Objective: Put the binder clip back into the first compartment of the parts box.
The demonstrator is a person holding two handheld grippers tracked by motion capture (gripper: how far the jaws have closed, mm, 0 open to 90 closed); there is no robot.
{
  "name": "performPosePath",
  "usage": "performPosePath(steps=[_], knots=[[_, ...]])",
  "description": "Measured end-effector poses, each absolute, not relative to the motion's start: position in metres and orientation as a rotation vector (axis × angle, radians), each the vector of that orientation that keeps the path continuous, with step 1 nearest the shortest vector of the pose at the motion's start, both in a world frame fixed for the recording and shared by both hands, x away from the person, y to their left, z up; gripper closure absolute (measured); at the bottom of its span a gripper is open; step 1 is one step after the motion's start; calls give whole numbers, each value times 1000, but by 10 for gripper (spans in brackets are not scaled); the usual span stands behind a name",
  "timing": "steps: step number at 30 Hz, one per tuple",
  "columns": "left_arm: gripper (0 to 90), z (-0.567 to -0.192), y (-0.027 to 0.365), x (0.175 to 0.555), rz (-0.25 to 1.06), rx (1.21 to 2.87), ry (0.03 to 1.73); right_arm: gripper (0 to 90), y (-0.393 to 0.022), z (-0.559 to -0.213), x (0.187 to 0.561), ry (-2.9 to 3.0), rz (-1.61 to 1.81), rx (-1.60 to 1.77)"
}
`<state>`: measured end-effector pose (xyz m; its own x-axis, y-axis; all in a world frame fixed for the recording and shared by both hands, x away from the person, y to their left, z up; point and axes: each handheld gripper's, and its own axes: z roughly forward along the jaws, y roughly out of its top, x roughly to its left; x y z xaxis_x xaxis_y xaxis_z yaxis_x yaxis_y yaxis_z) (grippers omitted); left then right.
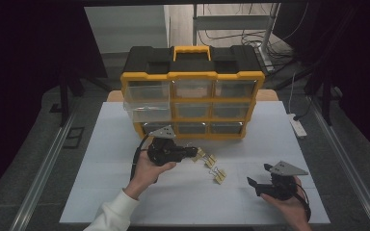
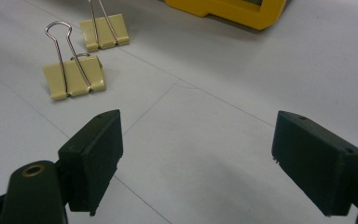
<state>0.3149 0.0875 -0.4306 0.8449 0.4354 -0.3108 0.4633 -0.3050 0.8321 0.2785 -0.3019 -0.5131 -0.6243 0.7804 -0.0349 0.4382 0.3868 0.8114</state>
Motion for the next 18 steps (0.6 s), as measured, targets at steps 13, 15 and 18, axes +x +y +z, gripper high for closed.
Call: performPosePath(steps=[13,15,18], knots=[[885,-396,105,297,30,1826,602,170,-303,-513,279,2230,1116,1054],[884,-391,108,295,46,1811,596,169,-303,-513,279,2231,1117,1058],[884,-385,112,292,62,1795,589,170,-303,-513,279,2233,1115,1059]])
